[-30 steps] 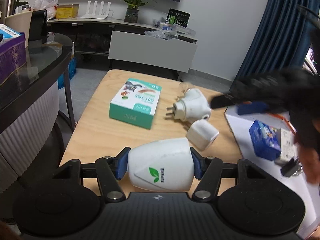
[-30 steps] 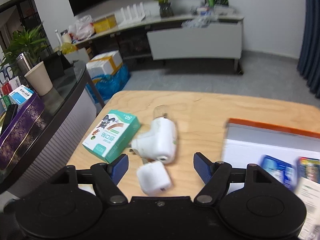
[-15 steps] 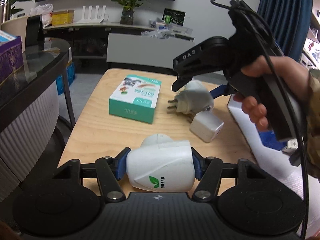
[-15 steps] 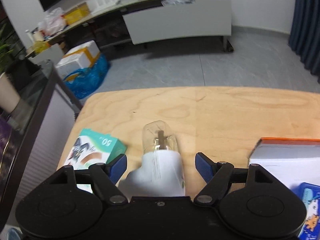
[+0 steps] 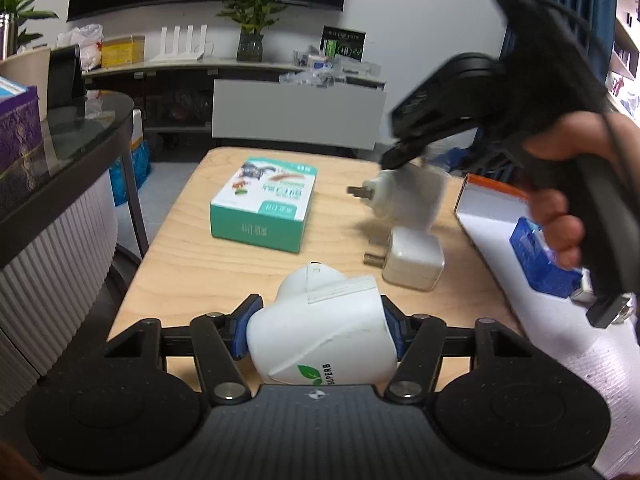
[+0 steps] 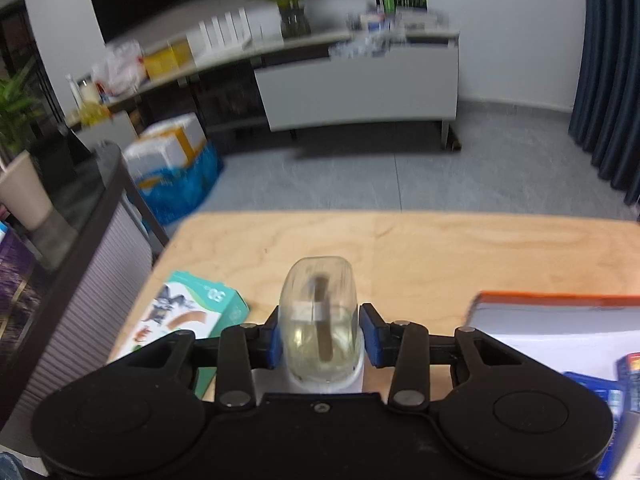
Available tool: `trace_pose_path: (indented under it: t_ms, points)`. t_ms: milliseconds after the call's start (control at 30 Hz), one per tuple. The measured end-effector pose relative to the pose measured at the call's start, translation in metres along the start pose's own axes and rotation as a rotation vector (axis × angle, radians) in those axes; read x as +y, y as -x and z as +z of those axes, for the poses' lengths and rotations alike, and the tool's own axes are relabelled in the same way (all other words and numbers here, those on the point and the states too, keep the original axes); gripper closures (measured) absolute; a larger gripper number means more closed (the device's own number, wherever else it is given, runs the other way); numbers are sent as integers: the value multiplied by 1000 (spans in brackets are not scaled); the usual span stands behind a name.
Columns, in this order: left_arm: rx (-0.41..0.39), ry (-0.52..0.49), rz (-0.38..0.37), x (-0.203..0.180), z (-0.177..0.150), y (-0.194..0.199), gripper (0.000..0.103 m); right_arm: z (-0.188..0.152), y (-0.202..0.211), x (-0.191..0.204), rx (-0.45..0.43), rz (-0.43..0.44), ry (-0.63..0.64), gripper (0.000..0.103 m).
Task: Organize rigid objects
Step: 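Grasp the white plug-in device with the left tool while the right tool grasps the glass liquid bottle, then carry the white plug-in device and glass bottle over the white box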
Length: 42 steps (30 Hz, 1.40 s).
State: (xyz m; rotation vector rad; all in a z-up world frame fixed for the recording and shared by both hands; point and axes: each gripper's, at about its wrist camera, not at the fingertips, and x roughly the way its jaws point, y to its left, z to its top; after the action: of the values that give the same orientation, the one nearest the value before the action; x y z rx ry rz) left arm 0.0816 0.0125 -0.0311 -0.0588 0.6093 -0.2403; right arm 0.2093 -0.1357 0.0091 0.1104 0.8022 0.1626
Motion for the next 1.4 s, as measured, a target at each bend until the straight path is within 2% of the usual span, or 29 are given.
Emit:
trace_pose_path:
  t_ms: [167,400,633,867,1100,1267,1400]
  points:
    - [-31,-9,-10,-5,3,13,42,-8,52,-14,-103,-3,-7,56]
    - [-51,-29,-46,-23,11,35,42,-28,124,-42,-199,-29,-32,56]
    - [-58,-29,-112,-57,17,60,42,-63,186,-82,-240,-122,-78,56]
    - [-72,-67,-182,-110,28,77,41,-101,241,-121,-270,-215,-115,56]
    - [-65,-99,-252,-153,43,72,41,-128,270,-151,-278,-250,-162,56]
    - [-94,-133,-260,-175,51,64,41,-143,278,-162,-283,-264,-166,56]
    - [-85,-130,-253,-180,42,63,41,-153,277,-167,-272,-262,-169,56]
